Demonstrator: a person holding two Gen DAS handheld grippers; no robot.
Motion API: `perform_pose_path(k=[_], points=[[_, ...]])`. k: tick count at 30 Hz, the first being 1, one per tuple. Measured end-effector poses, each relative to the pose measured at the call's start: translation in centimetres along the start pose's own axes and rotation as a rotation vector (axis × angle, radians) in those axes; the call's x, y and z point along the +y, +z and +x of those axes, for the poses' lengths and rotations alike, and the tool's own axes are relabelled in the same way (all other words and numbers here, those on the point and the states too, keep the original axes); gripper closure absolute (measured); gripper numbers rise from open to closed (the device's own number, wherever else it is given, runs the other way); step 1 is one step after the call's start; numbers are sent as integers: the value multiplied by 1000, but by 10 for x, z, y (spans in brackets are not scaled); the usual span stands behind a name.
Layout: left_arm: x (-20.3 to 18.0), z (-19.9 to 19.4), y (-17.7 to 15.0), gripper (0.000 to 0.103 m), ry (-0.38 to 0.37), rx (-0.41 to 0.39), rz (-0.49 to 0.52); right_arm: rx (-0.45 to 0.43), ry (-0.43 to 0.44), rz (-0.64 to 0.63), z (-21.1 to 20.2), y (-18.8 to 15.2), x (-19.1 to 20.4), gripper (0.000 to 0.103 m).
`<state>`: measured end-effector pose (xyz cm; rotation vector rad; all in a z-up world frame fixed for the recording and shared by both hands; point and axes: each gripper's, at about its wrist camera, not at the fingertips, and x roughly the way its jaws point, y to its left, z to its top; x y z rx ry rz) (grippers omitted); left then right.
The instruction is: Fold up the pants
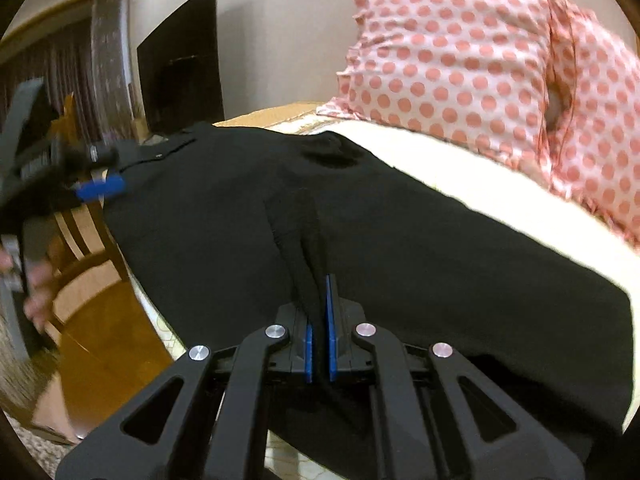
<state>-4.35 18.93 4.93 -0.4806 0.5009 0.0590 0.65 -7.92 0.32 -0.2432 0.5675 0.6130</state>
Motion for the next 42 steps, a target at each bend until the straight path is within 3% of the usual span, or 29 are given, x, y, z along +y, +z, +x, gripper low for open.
perform_pose_path(k=[5, 9, 10, 13, 15, 18, 19, 22, 29, 36, 40, 42], points=[[31, -19, 15, 2, 108, -62, -68, -14, -48, -120, 5, -6, 32, 97], [54, -25, 19, 2, 153, -64, -123, 5, -99, -210, 3, -15, 49, 88], [58, -25, 19, 2, 159, -62, -131, 9, -77, -210, 0, -14, 49, 76], [68, -25, 21, 2, 170, -53, -157, -34, 123, -124, -18, -7, 36, 41], [74, -26, 19, 2, 166, -46, -177, -98, 149, -45, -31, 1, 20, 39], [85, -22, 21, 2, 153, -33, -222, -141, 50, 34, -34, 9, 0, 39], [88, -21, 22, 2, 153, -28, -238, -128, 10, 60, -30, 10, -7, 40], [98, -15, 25, 2, 152, -18, -283, 61, -85, 84, 3, 4, -21, 40], [118, 1, 36, 3, 131, 12, -366, 73, -29, 117, 20, -7, -28, 28], [124, 9, 43, 3, 142, 39, -381, 63, -35, 117, 15, -5, -24, 26], [115, 11, 35, 3, 65, 66, -396, 57, -38, 111, 11, -5, -20, 23], [110, 14, 30, 4, -30, 96, -418, 54, -38, 109, 11, -5, -19, 22]])
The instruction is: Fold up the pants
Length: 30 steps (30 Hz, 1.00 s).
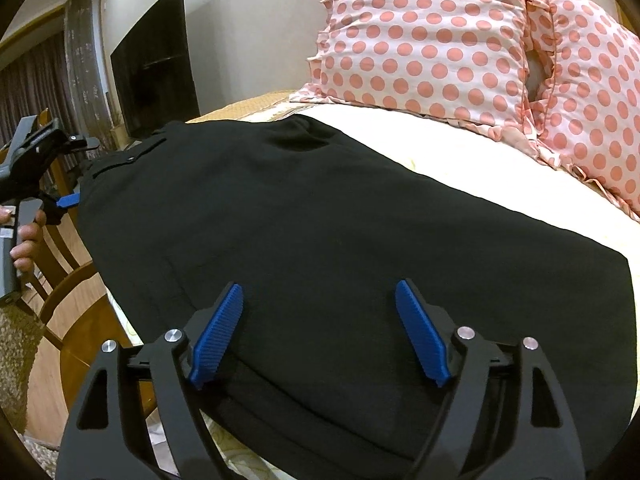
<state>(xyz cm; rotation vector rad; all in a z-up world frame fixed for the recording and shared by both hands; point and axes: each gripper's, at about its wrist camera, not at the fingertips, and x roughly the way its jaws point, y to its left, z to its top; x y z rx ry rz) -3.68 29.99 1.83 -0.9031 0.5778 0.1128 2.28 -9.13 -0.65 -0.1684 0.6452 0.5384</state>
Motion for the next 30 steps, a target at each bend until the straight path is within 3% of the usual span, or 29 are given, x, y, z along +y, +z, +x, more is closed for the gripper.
perform_pose_path(k=[2, 5, 12, 15, 16, 17, 18, 21, 24, 30], points=[[-1, 9, -5, 4, -122, 76, -38, -3, 0, -3, 0, -1, 1, 22], [1, 12, 0, 13, -84, 52, -51, -3, 2, -5, -1, -1, 1, 22], [14, 13, 25, 23, 18, -38, -135, -24, 23, 10, -6, -4, -1, 22], [16, 16, 30, 46, 86, -64, -133, -52, 60, 36, -15, -7, -6, 22], [15, 18, 31, 66, 130, -60, -121, -68, 67, 40, -21, -8, -8, 22], [15, 19, 31, 74, 148, -58, -110, -80, 67, 42, -26, -9, -10, 22], [14, 20, 31, 75, 161, -57, -93, -99, 65, 48, -34, -11, -15, 22], [0, 17, 30, 81, 216, -74, -27, -150, 55, 89, -56, -15, -34, 22], [-40, 11, 25, 85, 273, -132, 116, -190, 7, 157, -79, -22, -62, 20], [-174, 15, -14, 87, 251, -175, 532, -237, -156, 341, -121, -53, -129, 19]])
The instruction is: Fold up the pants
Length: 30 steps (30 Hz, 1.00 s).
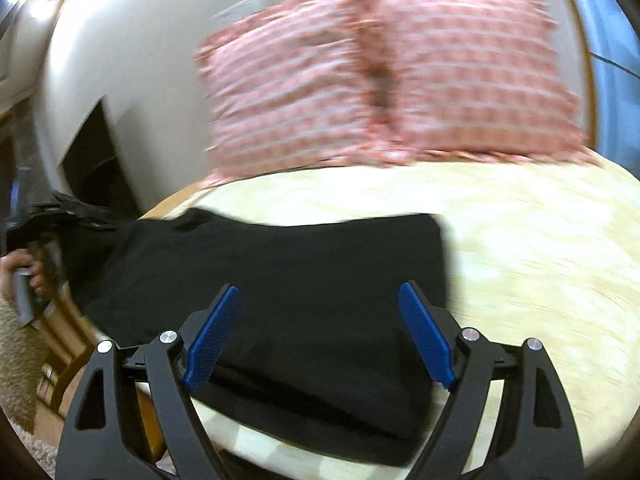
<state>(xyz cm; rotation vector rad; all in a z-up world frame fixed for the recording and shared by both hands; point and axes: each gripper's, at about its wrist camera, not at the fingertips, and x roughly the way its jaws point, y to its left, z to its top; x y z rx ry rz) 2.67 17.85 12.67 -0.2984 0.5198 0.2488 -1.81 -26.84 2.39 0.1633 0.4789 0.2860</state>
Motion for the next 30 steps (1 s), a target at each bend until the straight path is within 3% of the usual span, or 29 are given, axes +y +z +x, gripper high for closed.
perform_pose_path(k=[3, 6, 9, 12, 13, 14, 17, 21, 22, 24, 26, 27, 30], points=[[-95, -16, -1, 89, -100, -30, 236, -30, -55, 63, -17, -3, -28, 19], [-171, -31, -25, 89, -220, -46, 414, -54, -92, 123, -33, -6, -49, 19], [-242, -44, -82, 89, -387, -2, 607, -68, -125, 148, -42, -9, -64, 19], [-286, -43, -156, 89, -505, 99, 788, -61, -144, 174, -44, -15, -74, 19], [-295, -38, -181, 89, -537, 169, 834, -55, -146, 181, -44, -17, -76, 19], [-297, -32, -195, 89, -549, 221, 844, -47, -151, 185, -45, -19, -77, 19], [-294, -32, -211, 89, -519, 185, 863, -36, -159, 180, -43, -21, -80, 19], [-286, -20, -167, 90, -582, 263, 681, -31, -153, 181, -39, -22, -80, 19], [-286, -19, -149, 90, -603, 263, 612, -34, -151, 181, -38, -21, -79, 19], [-294, -33, -128, 90, -620, 191, 569, -42, -156, 178, -40, -23, -77, 19], [-306, -54, -131, 90, -629, 97, 614, -47, -165, 177, -42, -23, -77, 19], [-309, -60, -140, 90, -639, 88, 651, -46, -172, 174, -43, -24, -78, 19], [-318, -52, -192, 90, -637, 179, 809, -43, -208, 172, -45, -25, -82, 19]])
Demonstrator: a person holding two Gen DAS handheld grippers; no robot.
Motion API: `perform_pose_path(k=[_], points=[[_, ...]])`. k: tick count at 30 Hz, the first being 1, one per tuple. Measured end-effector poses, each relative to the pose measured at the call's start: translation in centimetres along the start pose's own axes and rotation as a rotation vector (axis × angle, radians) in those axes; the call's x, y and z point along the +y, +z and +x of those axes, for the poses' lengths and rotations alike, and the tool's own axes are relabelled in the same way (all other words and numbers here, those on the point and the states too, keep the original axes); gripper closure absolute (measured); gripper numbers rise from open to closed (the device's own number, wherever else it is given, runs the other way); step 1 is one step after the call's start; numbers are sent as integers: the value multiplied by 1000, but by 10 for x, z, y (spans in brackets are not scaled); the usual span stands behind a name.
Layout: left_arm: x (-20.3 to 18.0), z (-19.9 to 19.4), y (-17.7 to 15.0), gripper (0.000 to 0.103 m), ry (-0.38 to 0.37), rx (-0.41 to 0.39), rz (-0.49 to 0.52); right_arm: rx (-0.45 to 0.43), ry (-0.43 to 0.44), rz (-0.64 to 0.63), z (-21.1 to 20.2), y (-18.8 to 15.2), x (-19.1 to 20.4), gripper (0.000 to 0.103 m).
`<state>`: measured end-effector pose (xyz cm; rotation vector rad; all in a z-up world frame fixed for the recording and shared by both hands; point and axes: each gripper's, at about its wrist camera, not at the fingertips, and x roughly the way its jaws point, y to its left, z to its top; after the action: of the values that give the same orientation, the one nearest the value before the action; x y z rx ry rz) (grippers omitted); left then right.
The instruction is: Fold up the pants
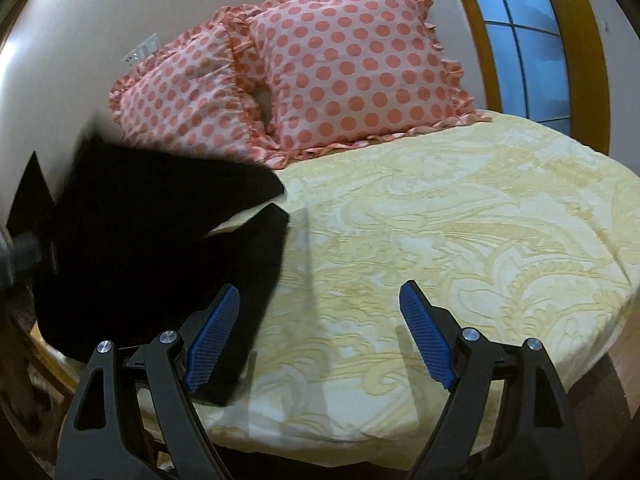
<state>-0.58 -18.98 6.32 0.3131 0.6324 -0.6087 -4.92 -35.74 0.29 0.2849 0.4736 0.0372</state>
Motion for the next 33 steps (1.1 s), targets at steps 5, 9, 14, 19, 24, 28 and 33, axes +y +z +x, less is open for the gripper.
perform_pose_path(k=[5, 9, 14, 19, 24, 28, 33], points=[[-7, 8, -38, 87, -18, 41, -9, -4, -18, 14, 1, 4, -5, 19], [7, -1, -39, 73, -117, 39, -87, -24, -2, 3, 1, 12, 2, 19], [56, -58, -44, 11, -220, -153, -254, -127, 3, 43, -13, 31, 6, 19], [112, -72, -61, 7, 140, -207, -404, -100, 169, -73, -6, 41, 49, 19], [112, -46, -80, 7, 266, -97, -359, -14, 301, -219, 14, 24, 99, 19], [105, -24, -98, 3, 296, 6, -308, 144, 262, -219, 45, 10, 99, 19], [111, -25, -116, 2, 238, -65, -343, 214, 258, -297, 49, 7, 99, 19]])
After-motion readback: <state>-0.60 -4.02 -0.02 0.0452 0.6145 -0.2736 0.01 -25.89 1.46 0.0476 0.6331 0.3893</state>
